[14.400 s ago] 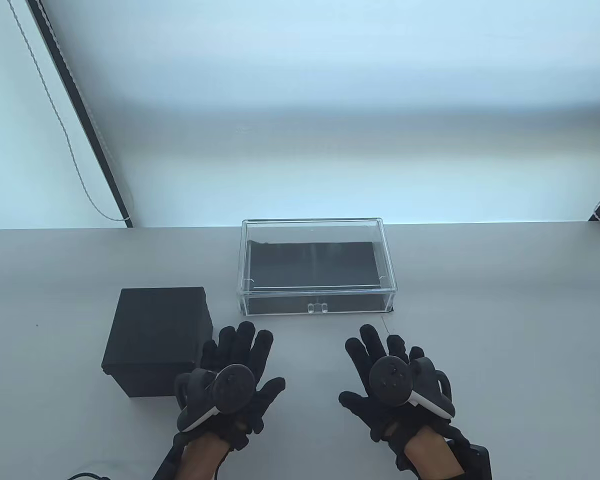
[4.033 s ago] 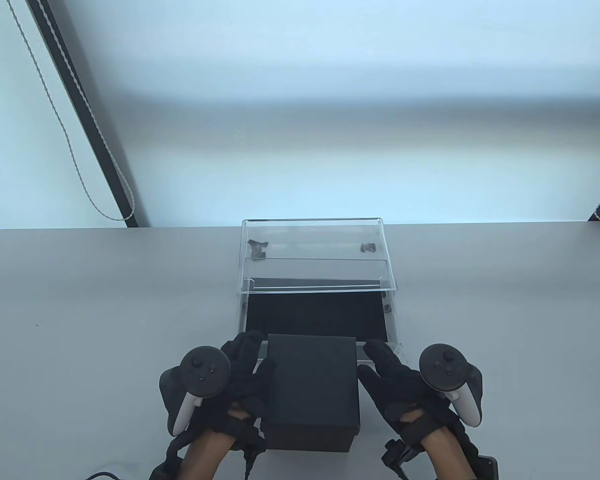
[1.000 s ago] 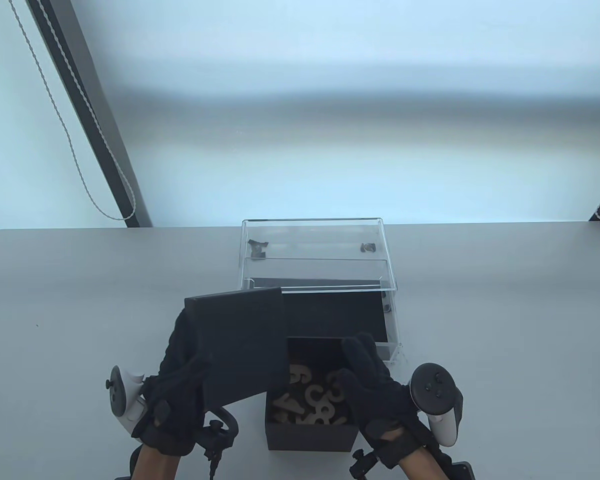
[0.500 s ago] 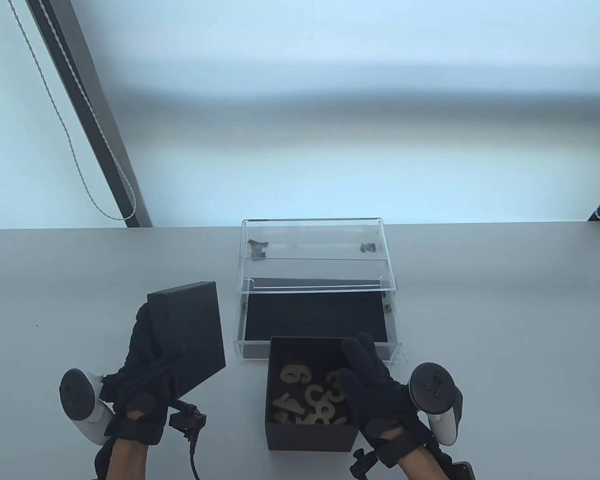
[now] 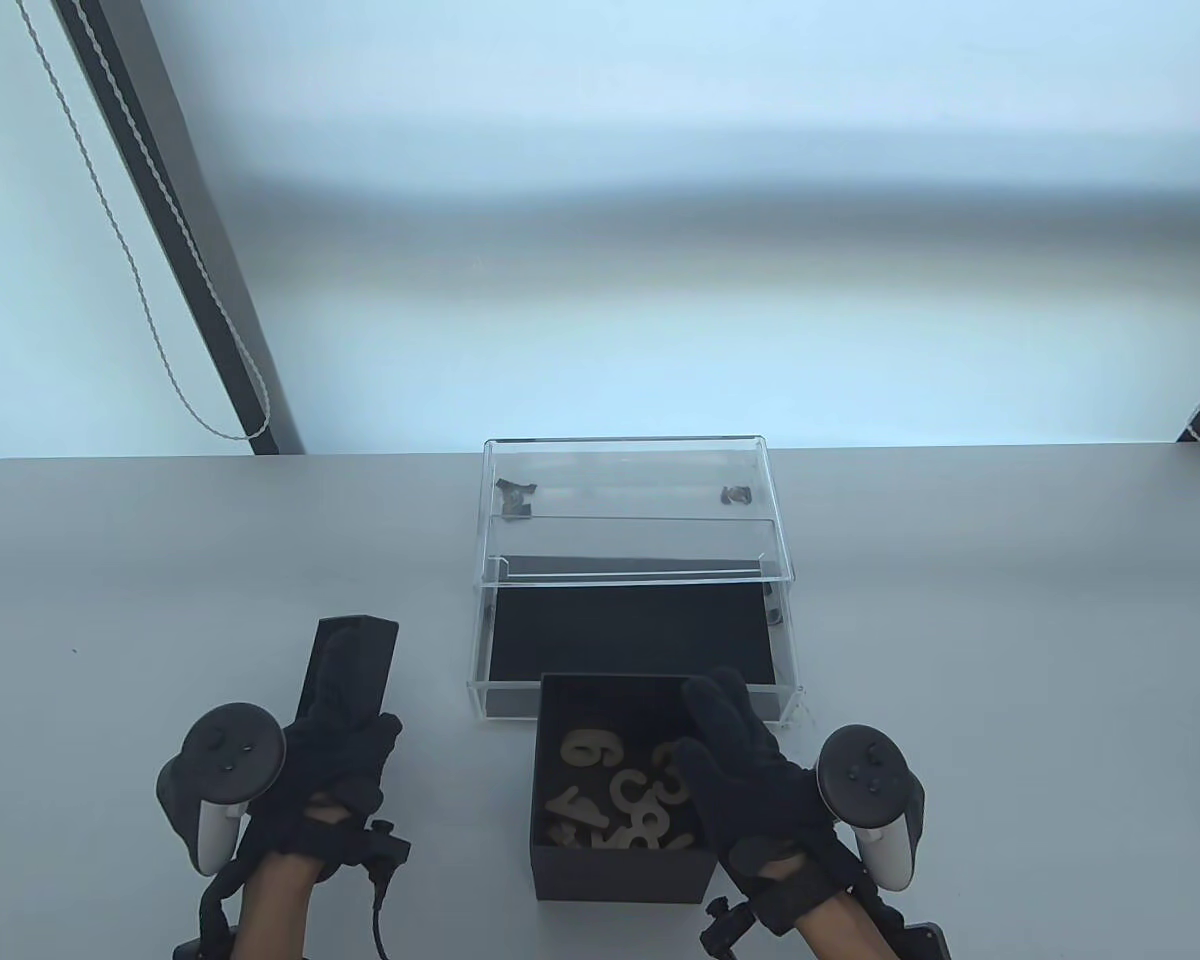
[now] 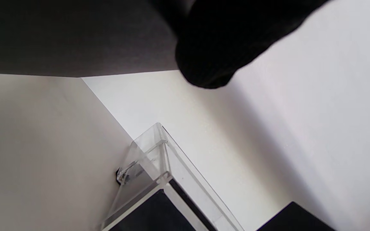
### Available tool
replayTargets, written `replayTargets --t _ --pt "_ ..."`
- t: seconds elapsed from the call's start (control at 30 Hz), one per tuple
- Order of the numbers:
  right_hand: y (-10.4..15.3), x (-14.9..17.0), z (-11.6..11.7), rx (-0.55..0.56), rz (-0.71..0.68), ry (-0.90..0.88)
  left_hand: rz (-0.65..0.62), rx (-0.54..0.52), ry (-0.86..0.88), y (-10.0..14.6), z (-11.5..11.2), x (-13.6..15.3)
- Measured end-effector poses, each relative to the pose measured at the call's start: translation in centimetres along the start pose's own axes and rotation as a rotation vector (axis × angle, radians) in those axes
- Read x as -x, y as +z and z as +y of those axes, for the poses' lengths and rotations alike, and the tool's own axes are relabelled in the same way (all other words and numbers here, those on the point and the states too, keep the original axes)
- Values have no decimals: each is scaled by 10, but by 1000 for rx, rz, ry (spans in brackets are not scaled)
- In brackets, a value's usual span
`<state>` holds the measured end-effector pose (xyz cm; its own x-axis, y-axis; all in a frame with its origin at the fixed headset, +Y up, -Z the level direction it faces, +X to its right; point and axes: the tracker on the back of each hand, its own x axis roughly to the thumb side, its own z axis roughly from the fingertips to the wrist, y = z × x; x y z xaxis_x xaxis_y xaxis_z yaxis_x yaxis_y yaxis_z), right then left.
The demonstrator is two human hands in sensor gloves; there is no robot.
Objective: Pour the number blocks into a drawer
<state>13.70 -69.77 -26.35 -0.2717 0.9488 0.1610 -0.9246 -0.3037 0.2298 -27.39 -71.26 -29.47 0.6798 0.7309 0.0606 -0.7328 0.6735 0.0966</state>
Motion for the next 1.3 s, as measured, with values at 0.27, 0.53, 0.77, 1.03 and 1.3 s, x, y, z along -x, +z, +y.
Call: replayTargets --t 0.27,0.53,0.77,1.03,1.3 --pt "0 0 0 0 0 0 36 138 -234 -9 -28 13" --pt "0 0 1 -3 -11 -4 71 235 -355 -14 -52 24" --pt "2 -8 4 -9 -52 57 109 287 -365 -14 -61 31" --pt "4 -16 13 -169 -73 283 95 236 -266 -14 -55 24" --pt "6 -16 29 -332 -43 531 67 216 -221 -13 -49 14"
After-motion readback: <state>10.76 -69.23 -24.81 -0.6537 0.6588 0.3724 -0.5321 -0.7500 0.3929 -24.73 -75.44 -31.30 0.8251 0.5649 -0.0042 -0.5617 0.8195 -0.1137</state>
